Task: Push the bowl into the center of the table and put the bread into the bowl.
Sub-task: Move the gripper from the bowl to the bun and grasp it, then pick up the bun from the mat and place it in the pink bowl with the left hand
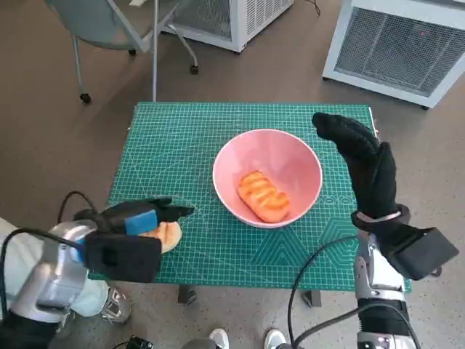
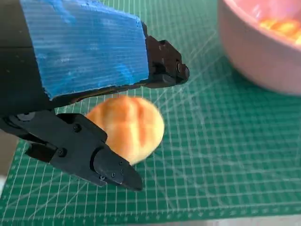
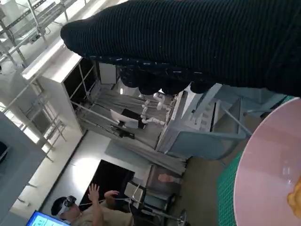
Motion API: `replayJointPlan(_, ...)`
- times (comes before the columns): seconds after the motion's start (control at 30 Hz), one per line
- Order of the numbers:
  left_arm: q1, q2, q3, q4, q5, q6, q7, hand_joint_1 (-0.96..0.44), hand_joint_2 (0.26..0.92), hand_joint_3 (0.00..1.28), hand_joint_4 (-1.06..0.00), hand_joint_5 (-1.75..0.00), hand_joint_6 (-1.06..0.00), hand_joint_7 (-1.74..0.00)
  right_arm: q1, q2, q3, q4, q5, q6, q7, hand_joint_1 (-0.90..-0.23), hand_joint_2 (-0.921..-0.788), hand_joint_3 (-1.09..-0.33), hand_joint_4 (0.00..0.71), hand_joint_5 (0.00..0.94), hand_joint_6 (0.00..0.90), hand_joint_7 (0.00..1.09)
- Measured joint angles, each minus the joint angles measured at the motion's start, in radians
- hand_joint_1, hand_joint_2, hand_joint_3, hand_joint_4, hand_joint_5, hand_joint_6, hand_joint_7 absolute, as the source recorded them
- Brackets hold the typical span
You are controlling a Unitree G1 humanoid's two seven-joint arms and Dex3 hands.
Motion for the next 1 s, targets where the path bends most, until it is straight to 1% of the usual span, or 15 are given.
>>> replayJointPlan(0.03,-0.002,-0.004,-0.006,0.008,0.007,0.003,0.000,-0.02,0.773,0.01,-0.31,-0.01,-0.49,-0.04,0.000,0.000,0.000,0.000,0.000,0.000,0.000,-0.707,-0.921,-0.775,0.164,0.002,-0.001,0.49)
replayJointPlan(0.07,-0.005,-0.010,-0.013,0.020,0.016,0.007,0.001,-0.01,0.778,0.01,-0.33,-0.01,-0.53,-0.04,0.000,0.000,0.000,0.000,0.000,0.000,0.001,-0.706,-0.921,-0.775,0.164,0.002,-0.001,0.49)
replayJointPlan(0.1,-0.007,-0.014,-0.019,0.031,0.023,0.010,0.004,0.01,0.797,0.02,-0.46,-0.02,-0.64,-0.07,0.000,-0.001,0.000,0.000,0.000,-0.001,0.001,-0.705,-0.921,-0.775,0.164,0.002,-0.001,0.49)
replayJointPlan(0.13,-0.010,-0.019,-0.024,0.043,0.031,0.010,0.013,0.01,0.804,0.02,-0.51,-0.02,-0.69,-0.07,0.000,-0.001,0.000,0.000,0.000,-0.002,0.001,-0.704,-0.921,-0.775,0.165,0.002,-0.001,0.49)
replayJointPlan(0.17,-0.014,-0.023,-0.029,0.054,0.043,0.010,0.024,-0.12,0.846,0.04,-0.65,-0.04,-0.69,-0.48,0.000,-0.001,0.000,0.001,0.000,-0.003,0.002,-0.703,-0.921,-0.775,0.165,0.002,-0.001,0.49)
replayJointPlan(0.2,-0.018,-0.025,-0.032,0.063,0.052,0.008,0.037,-0.17,0.861,0.05,-0.71,-0.05,-0.68,-0.64,0.000,-0.001,0.000,0.001,0.000,-0.004,0.002,-0.702,-0.921,-0.775,0.165,0.002,-0.001,0.49)
replayJointPlan(0.23,-0.021,-0.028,-0.034,0.075,0.059,0.003,0.053,-0.14,0.870,0.04,-0.72,-0.23,-0.69,-0.74,0.000,-0.001,0.000,0.001,0.000,-0.005,0.002,-0.702,-0.921,-0.775,0.165,0.002,-0.001,0.49)
replayJointPlan(0.27,-0.024,-0.029,-0.034,0.083,0.066,-0.006,0.073,-0.09,0.888,0.03,-0.74,-0.49,-0.69,-0.91,0.000,-0.001,0.000,0.001,-0.001,-0.005,0.002,-0.700,-0.921,-0.775,0.165,0.002,-0.001,0.49)
replayJointPlan(0.3,-0.026,-0.030,-0.034,0.090,0.075,-0.018,0.092,-0.05,0.898,0.03,-0.75,-0.69,-0.69,-1.00,0.000,-0.001,0.000,0.001,-0.001,-0.005,0.002,-0.700,-0.921,-0.776,0.165,0.002,-0.001,0.49)
replayJointPlan(0.33,-0.027,-0.030,-0.034,0.096,0.083,-0.032,0.118,-0.03,0.904,0.02,-0.76,-0.81,-0.69,-1.05,0.000,-0.001,0.000,0.001,-0.001,-0.006,0.003,-0.699,-0.921,-0.776,0.165,0.002,-0.001,0.49)
replayJointPlan(0.43,-0.027,-0.030,-0.029,0.113,0.094,-0.068,0.177,-0.01,0.912,0.02,-0.77,-0.97,-0.69,-1.10,0.000,-0.001,0.000,0.001,-0.001,-0.006,0.003,-0.698,-0.921,-0.776,0.165,0.002,-0.001,0.49)
replayJointPlan(0.57,-0.024,-0.030,-0.009,0.117,0.092,-0.092,0.209,0.00,0.915,0.01,-0.77,-1.01,-0.69,-1.13,0.000,-0.002,0.000,0.002,-0.001,-0.006,0.003,-0.697,-0.921,-0.778,0.164,0.001,-0.001,0.49)
replayJointPlan(0.8,-0.029,-0.027,0.058,0.113,0.028,-0.101,0.205,0.00,0.920,0.02,-0.75,-1.05,-0.67,-1.17,-0.001,-0.002,0.000,0.010,-0.002,-0.009,0.003,-0.697,-0.921,-0.779,0.165,0.002,-0.001,0.49)
replayJointPlan(1.0,-0.053,-0.022,0.133,0.083,-0.044,-0.102,0.196,0.00,0.920,0.06,-0.72,-1.07,-0.62,-1.23,-0.005,-0.002,-0.001,0.020,-0.006,-0.011,0.002,-0.696,-0.921,-0.780,0.165,0.002,-0.001,0.49)
